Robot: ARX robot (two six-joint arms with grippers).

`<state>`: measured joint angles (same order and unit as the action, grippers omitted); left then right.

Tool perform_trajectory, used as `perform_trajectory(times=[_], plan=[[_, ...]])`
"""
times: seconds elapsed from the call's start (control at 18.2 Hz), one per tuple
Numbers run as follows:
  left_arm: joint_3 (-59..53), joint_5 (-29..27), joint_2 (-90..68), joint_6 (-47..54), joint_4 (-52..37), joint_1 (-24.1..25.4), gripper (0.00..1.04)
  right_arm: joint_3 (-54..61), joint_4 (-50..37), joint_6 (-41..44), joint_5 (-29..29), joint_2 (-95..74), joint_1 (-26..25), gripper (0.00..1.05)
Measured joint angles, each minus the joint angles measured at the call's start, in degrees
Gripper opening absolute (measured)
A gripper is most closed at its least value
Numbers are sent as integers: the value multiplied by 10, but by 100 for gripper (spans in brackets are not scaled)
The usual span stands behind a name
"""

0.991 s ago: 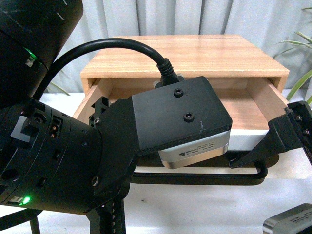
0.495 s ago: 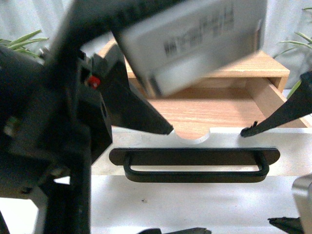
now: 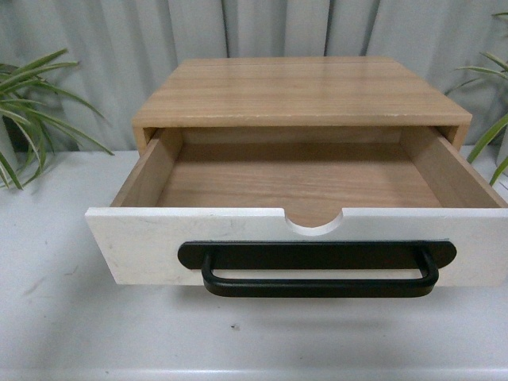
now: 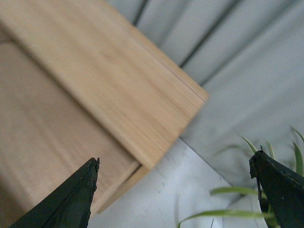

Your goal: Pull drawer

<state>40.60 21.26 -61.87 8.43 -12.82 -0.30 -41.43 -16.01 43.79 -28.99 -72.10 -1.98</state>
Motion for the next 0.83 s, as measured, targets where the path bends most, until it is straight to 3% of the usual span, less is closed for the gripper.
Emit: perform_trajectory(times=[0.22,0.28,0.33,0.39,0.61,0.83], plan=[[-49,-63,16,-116,-26,148,97,-13,-65,-358,55,-9,-132,97],[-97,-62,28,-109,-123,167,85,24,-145,-387,113,5,-136,87],[-142,-72,55,-101,-166,157,75,84,-171,-409,130,51,-134,74],[-179,-78,84,-95,-185,135,62,129,-143,-417,129,106,-134,61],[-275,-128,163,-94,-193,86,13,248,-158,-428,181,235,-82,12],[-298,-143,191,-93,-188,74,2,282,-157,-429,201,262,-68,2]])
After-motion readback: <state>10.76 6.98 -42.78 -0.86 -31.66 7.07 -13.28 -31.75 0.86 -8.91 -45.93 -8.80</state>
